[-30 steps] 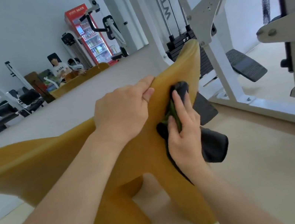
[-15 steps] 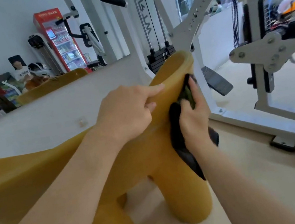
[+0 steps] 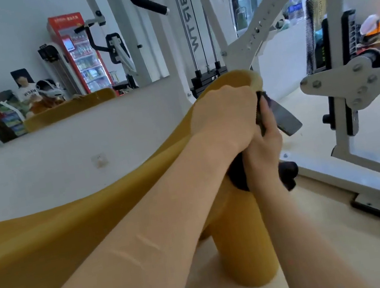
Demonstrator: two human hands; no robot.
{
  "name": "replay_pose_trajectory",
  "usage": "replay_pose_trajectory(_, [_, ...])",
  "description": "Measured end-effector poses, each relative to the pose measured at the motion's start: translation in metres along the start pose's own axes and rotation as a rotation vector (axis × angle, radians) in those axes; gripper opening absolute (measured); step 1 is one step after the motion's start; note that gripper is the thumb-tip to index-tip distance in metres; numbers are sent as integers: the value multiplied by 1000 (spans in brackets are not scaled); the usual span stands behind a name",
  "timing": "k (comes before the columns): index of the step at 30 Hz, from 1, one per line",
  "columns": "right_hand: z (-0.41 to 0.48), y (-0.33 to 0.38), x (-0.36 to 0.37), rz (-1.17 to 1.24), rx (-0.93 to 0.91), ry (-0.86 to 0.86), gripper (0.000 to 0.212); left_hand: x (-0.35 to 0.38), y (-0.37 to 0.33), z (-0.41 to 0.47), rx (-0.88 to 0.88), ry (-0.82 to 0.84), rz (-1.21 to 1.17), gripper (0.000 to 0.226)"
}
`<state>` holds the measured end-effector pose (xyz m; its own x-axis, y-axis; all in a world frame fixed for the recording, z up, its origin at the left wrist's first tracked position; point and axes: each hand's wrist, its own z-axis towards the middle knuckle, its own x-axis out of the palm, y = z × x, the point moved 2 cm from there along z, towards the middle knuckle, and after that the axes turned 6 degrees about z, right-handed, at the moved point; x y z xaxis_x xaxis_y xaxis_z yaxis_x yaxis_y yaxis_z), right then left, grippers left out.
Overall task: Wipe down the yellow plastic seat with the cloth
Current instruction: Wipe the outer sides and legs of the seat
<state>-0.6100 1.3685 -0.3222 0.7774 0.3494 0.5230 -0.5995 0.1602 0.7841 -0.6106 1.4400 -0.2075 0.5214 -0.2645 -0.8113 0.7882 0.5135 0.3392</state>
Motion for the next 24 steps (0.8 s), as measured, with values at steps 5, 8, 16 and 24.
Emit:
replay_pose_trajectory(5, [-59,-5,-5,-98,-181,224,57,7,-1,-6,-7,3,57,23])
replay_pose_trajectory(8, [6,-6,-16,-99,-102,188,58,-3,10,-24,-40,146,20,31])
replay_pose_trajectory(16, [-95,0,12,-71,-178,110,58,-15,25,-39,-170,246,-38,44])
replay_pose_trajectory(24, [-28,-13,-11,-120,-221,129,63,-2,7,-8,-158,251,-30,36])
